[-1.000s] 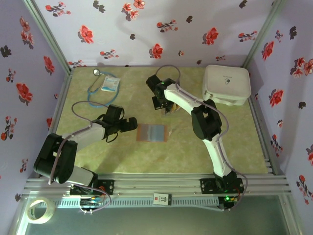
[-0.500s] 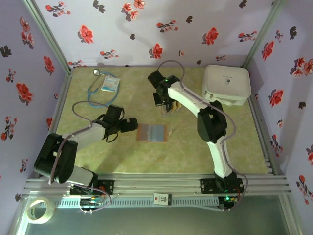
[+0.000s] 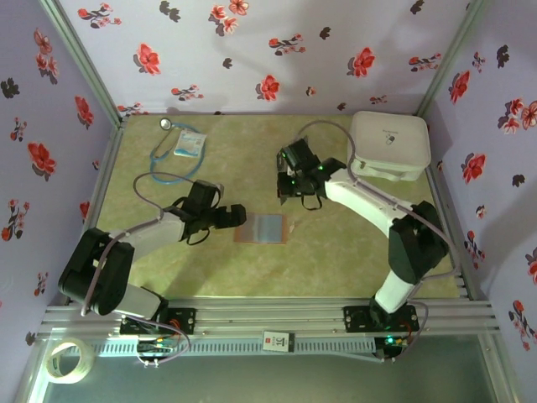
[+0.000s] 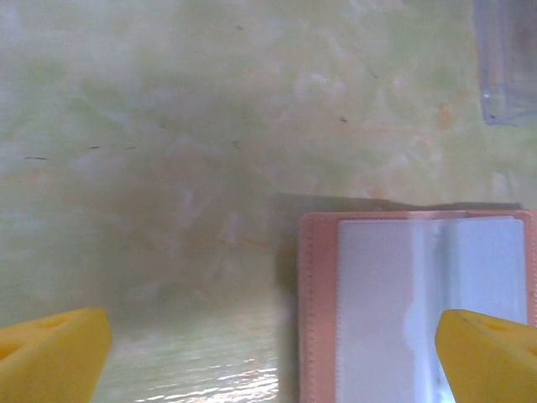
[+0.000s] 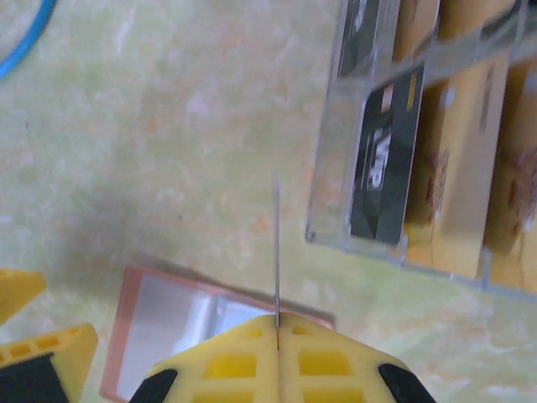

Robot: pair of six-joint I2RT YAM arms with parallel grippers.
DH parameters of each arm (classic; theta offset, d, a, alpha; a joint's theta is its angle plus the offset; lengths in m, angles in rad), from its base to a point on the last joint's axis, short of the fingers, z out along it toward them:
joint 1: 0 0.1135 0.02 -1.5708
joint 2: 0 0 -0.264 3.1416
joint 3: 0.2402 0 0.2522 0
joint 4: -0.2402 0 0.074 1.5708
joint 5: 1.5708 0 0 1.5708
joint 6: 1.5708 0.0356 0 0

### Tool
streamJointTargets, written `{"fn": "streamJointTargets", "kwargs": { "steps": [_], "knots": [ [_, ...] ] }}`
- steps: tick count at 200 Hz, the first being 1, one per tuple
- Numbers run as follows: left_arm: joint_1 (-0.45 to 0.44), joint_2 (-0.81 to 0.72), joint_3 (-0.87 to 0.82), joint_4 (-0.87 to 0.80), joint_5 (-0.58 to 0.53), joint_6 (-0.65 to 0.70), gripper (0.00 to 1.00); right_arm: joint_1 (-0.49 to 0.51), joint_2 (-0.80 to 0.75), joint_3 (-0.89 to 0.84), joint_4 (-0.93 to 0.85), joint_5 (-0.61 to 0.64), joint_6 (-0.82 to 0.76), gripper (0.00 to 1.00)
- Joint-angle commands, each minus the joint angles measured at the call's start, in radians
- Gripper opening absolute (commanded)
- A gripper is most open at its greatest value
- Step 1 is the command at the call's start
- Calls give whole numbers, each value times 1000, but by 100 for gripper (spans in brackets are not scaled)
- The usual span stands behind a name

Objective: Put the credit cards into the card holder

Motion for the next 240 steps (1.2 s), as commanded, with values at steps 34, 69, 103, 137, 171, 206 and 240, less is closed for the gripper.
{"fn": "streamJointTargets", "kwargs": {
  "steps": [34,69,103,137,171,206,240],
  "knots": [
    [-57,13,-11,70,-11,-63,100,-9,-178,-284,283,-86,135,0],
    [-100,26,-11,92,-40,-105,100,-19,-257,-384,320,-59,155,0],
    [-131,56,-6,104,-52,-125,100,-31,-292,-446,330,-74,163,0],
    [-165,65,-10,107,-69,-144,100,-56,-329,-551,427,-116,194,0],
    [-200,66,-13,125,-72,-169,100,-61,-314,-579,458,-149,199,0],
    [-233,66,-4,136,-78,-193,100,-62,-297,-590,488,-175,204,0],
    [-243,43,-8,114,-98,-202,100,-63,-305,-596,514,-199,208,0]
  ]
}}
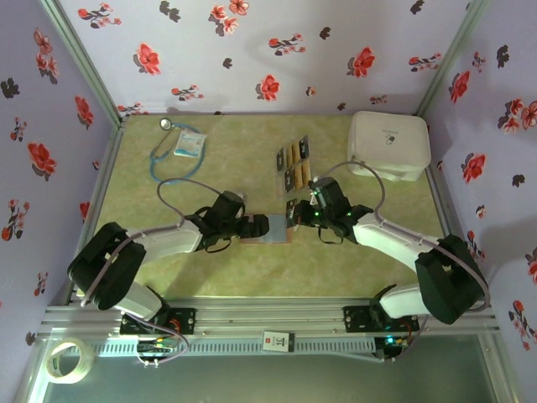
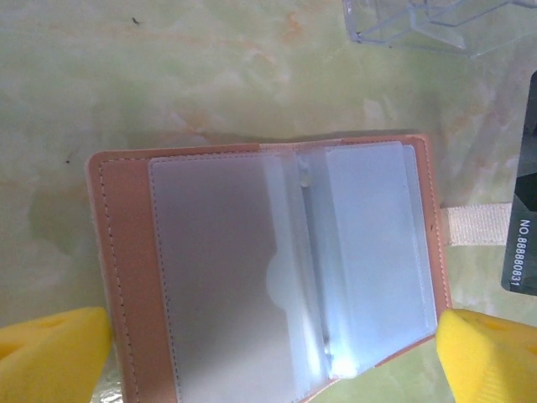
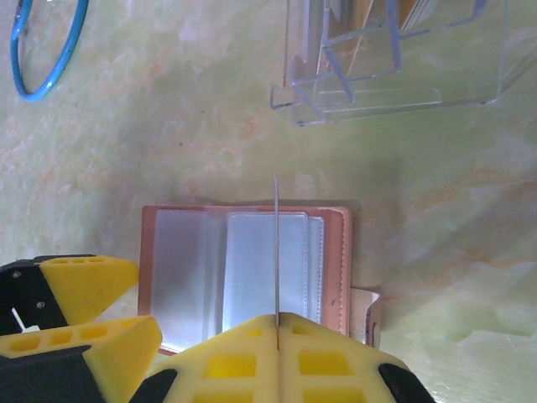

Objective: Put the credit cards into the card holder

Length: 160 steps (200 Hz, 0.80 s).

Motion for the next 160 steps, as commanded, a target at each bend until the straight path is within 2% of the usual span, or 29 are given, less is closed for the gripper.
{"fn": "streamJointTargets", "kwargs": {
  "steps": [1,42,63,90,160],
  "knots": [
    [-9,-18,-7,-4,-42,-24,100,-8,3,-16,49,-36,20,0],
    [3,-80,40,-196,-163,34,100,-8,14,-68,221,-155,58,0],
    [26,-66,77,-282,-181,86,100,-7,39,-95,323,-196,96,0],
    [51,-44,93,-317,-181,140,100,-1,67,-139,450,-209,125,0],
    [55,5,96,-296,-169,206,100,35,113,-198,559,-144,137,0]
  ]
}}
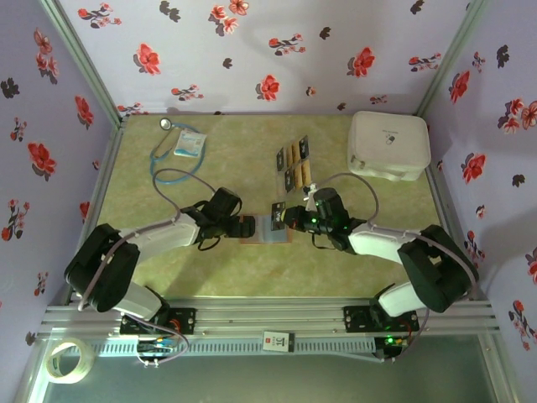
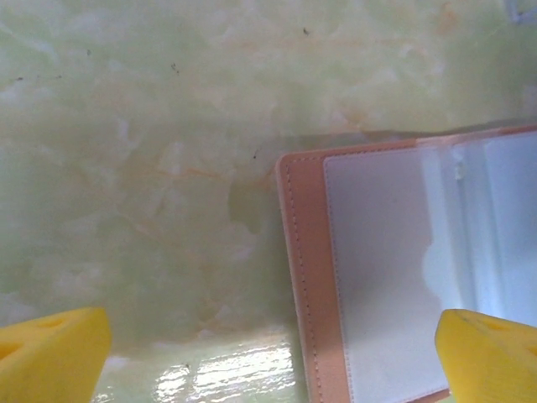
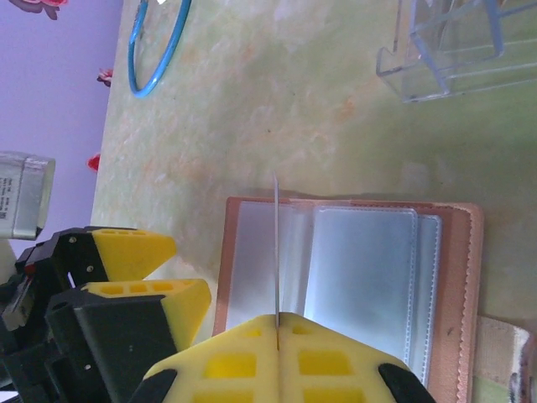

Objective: Put the credit cards into the card holder

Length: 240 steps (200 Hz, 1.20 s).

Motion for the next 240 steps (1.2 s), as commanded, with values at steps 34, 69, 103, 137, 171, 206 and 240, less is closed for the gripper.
{"fn": "streamJointTargets", "kwargs": {
  "steps": [34,69,103,137,171,206,240],
  "knots": [
    [5,37,18,6,-6,45,100,35,69,-29,144,26,41,0],
    [5,47,8,12,-18,45,100,44,112,-41,215,27,68,0],
    [6,67,-1,17,-35,45,100,47,138,-44,245,28,76,0],
    [5,80,-8,14,-60,45,100,47,155,-47,268,28,83,0],
    [5,84,-4,-12,-93,48,100,48,173,-46,296,26,92,0],
    [5,86,-4,-27,-108,50,100,50,205,-44,332,20,104,0],
    [6,87,-5,-36,-111,54,100,50,241,-45,381,7,119,0]
  ]
}}
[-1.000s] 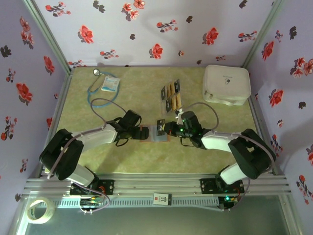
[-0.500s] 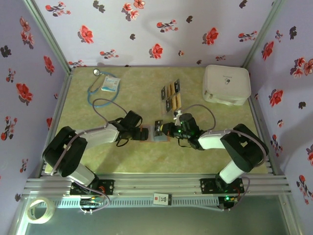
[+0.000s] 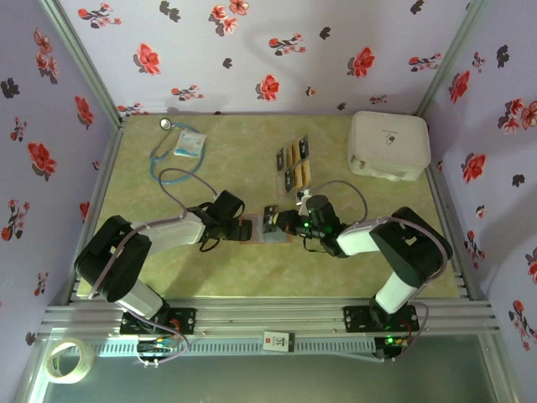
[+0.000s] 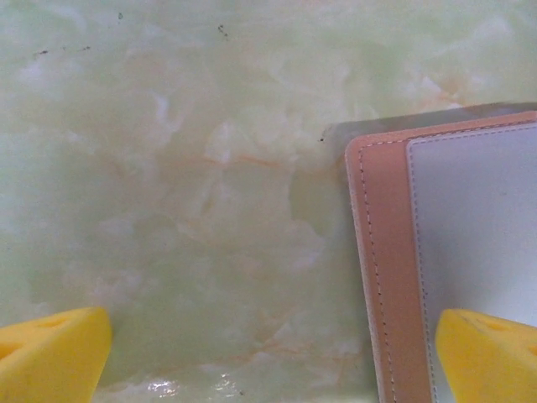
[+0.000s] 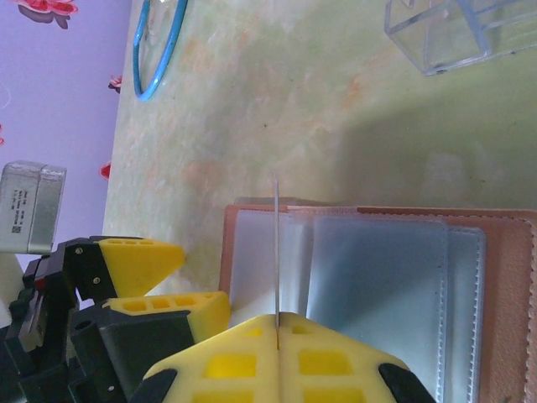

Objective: Put the credit cards into the card holder

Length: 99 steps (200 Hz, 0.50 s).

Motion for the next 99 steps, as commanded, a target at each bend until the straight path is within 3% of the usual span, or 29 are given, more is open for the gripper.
{"fn": "streamJointTargets", "kwargs": {
  "steps": [1,99],
  "knots": [
    [5,13,-3,-35,-35,24,100,9,29,-12,70,-3,24,0],
    [4,13,-5,-35,-38,27,100,11,80,-17,110,-12,34,0]
  ]
}}
